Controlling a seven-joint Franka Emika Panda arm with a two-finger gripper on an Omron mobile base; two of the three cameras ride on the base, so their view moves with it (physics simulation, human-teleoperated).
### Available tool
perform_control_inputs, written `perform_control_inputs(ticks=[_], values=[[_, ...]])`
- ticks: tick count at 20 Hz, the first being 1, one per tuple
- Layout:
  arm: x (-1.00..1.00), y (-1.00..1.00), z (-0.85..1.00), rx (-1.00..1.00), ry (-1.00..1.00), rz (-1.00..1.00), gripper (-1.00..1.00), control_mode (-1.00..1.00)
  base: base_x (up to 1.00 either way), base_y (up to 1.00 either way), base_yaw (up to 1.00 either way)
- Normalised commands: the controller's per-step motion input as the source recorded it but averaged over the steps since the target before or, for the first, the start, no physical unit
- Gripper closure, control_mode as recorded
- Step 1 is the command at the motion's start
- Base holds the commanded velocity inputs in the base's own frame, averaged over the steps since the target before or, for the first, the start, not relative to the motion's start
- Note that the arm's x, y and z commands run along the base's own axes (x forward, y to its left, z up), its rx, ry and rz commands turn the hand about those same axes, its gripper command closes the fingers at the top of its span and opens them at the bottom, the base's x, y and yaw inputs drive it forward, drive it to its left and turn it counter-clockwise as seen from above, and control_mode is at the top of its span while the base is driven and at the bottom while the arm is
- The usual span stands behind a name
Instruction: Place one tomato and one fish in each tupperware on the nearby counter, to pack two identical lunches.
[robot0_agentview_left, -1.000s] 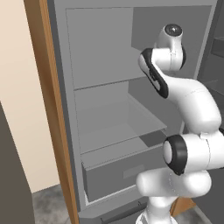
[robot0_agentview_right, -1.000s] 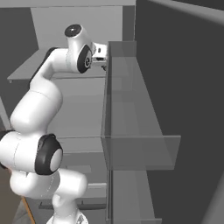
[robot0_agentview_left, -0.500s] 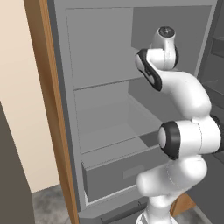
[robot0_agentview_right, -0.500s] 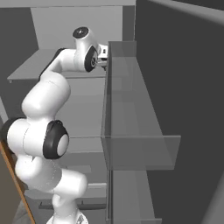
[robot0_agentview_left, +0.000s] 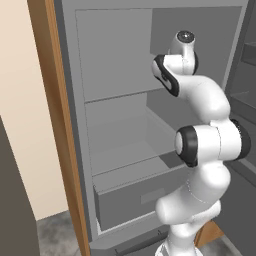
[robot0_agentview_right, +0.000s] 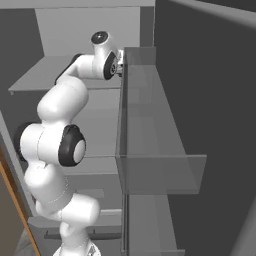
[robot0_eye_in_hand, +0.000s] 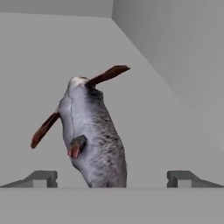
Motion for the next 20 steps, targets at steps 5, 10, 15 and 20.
perform_control_inputs(ticks=[5,10,15,20], values=[[0.41,-0.01,-0.24,0.0,0.0,0.0,1.0,-1.0,0.0,0.0,0.0],[0.1,0.0,-0.08,0.0,0.0,0.01,1.0,-1.0,0.0,0.0,0.0],[-0.3,0.02,-0.39,0.0,0.02,0.01,1.0,-1.0,0.0,0.0,0.0],[-0.76,0.41,-0.52,0.0,0.03,0.06,1.0,-1.0,0.0,0.0,0.0]])
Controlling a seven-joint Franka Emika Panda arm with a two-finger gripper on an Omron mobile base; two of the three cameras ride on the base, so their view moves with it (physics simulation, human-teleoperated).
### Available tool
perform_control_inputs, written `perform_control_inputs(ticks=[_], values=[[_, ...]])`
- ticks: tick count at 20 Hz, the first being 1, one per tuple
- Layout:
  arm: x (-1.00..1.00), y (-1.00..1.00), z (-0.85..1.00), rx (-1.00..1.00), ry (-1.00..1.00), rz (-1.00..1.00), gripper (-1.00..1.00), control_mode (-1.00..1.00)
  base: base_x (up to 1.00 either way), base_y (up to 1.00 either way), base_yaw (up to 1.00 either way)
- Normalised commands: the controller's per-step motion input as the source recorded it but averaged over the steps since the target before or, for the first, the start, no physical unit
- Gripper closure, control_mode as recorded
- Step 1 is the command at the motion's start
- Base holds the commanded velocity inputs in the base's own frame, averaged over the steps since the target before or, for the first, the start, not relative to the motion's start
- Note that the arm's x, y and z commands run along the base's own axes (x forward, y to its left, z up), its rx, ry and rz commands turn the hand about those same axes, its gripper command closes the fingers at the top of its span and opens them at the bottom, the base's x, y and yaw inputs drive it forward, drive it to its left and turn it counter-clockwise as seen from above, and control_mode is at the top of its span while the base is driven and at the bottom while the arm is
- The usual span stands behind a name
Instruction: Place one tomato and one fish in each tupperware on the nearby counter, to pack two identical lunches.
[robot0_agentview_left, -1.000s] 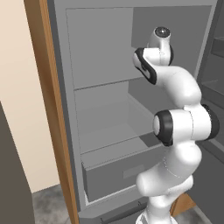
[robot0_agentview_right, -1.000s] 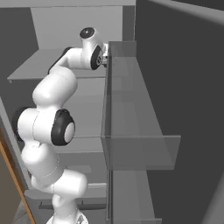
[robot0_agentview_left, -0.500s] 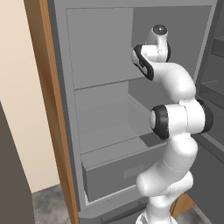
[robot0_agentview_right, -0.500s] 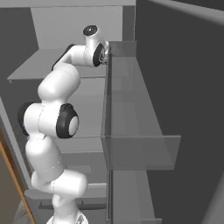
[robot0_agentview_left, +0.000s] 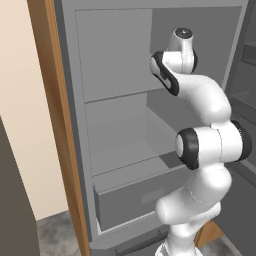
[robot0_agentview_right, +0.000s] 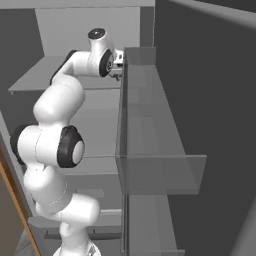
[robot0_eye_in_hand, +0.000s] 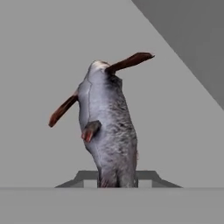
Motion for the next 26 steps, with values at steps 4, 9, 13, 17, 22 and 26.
perform_control_inputs(ticks=[4,9,13,17,22,26], values=[[-0.95,0.38,-0.09,0.0,0.0,0.07,1.0,-1.0,0.0,0.0,0.0],[-1.0,0.14,0.0,0.0,-0.11,0.0,1.0,-1.0,0.0,0.0,0.0],[-1.0,0.28,-0.01,0.0,-0.41,-0.01,1.0,-1.0,0.0,0.0,0.0],[-1.0,0.4,0.04,0.04,-0.44,-0.03,1.0,-1.0,0.0,0.0,0.0],[-1.0,0.06,0.3,0.07,-0.06,-0.07,1.0,-1.0,0.0,0.0,0.0],[-1.0,-0.06,0.63,0.11,0.0,-0.06,1.0,-1.0,0.0,0.0,0.0]])
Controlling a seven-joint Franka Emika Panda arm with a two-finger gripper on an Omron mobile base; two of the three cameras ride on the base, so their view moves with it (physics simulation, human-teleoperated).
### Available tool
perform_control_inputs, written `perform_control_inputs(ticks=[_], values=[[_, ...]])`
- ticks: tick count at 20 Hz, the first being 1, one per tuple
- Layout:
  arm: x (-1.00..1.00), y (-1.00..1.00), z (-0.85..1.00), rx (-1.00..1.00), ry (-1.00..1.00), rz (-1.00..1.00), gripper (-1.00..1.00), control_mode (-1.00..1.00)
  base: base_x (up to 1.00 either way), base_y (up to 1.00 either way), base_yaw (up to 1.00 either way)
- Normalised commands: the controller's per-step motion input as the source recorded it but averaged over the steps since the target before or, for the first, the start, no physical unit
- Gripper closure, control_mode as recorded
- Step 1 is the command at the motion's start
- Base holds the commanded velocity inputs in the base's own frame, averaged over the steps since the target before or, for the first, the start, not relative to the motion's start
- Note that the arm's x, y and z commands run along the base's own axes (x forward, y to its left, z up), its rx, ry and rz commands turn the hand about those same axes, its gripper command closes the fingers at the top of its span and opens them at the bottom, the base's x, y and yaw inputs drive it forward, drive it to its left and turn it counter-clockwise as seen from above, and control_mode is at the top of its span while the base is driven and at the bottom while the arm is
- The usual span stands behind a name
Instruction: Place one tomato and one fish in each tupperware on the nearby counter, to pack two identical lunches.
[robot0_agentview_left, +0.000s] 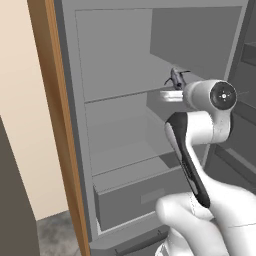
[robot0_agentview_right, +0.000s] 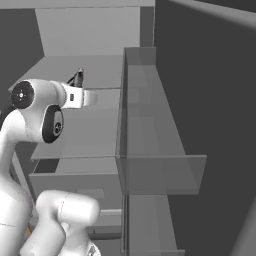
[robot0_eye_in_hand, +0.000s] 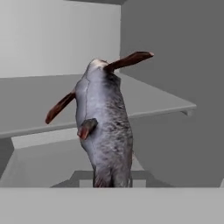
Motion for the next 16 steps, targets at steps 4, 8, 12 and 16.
perform_control_inputs(ticks=[4,8,12,16], values=[[-1.0,-0.01,0.25,0.06,0.02,-0.03,1.0,-1.0,0.0,0.0,0.0],[-0.76,0.0,-0.19,0.0,0.2,-0.02,1.0,-1.0,0.0,0.0,0.0],[-0.89,0.0,-0.31,0.0,0.03,0.0,1.0,-1.0,0.0,0.0,0.0],[-0.89,0.1,-0.37,0.0,0.0,0.0,1.0,-1.0,0.0,0.0,0.0]])
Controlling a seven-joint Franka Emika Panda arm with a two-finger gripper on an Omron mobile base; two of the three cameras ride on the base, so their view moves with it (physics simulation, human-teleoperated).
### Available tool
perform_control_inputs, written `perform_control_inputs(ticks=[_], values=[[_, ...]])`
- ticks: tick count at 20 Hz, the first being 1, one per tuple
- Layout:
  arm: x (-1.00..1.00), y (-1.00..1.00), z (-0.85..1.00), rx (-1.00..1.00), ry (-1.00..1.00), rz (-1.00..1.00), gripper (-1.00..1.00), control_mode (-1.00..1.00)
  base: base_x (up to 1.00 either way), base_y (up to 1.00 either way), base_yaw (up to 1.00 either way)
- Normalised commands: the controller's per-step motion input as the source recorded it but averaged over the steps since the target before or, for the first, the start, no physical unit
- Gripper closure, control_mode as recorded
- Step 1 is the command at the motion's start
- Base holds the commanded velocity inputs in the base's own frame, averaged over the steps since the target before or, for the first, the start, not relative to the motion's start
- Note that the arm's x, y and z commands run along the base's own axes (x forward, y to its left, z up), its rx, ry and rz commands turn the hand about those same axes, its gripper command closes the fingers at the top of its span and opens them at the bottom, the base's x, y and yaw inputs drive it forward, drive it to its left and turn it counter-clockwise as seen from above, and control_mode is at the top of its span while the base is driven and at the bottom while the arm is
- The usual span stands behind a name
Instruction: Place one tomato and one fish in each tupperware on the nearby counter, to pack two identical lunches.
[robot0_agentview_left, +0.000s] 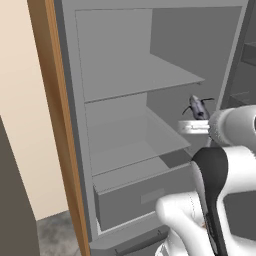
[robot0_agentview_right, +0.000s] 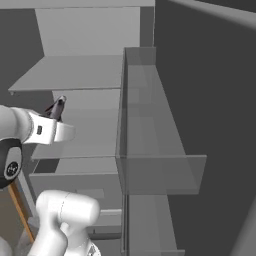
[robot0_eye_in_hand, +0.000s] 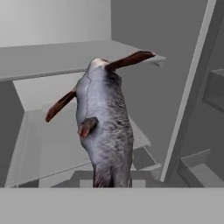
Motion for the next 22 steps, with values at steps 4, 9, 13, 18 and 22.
perform_control_inputs(ticks=[4,9,13,18,22], values=[[-0.19,0.02,-0.08,0.0,0.0,0.0,1.0,1.0,-0.26,0.0,0.0],[0.0,0.0,0.0,0.0,0.0,0.0,1.0,1.0,-0.94,0.0,-0.02],[0.0,0.0,0.0,0.0,0.0,0.0,1.0,1.0,-1.0,0.01,-0.03],[0.0,0.0,0.0,0.0,0.0,0.0,1.0,1.0,-1.0,0.16,-0.01],[0.0,0.0,0.0,0.0,0.0,0.0,1.0,1.0,-1.0,0.6,-0.1]])
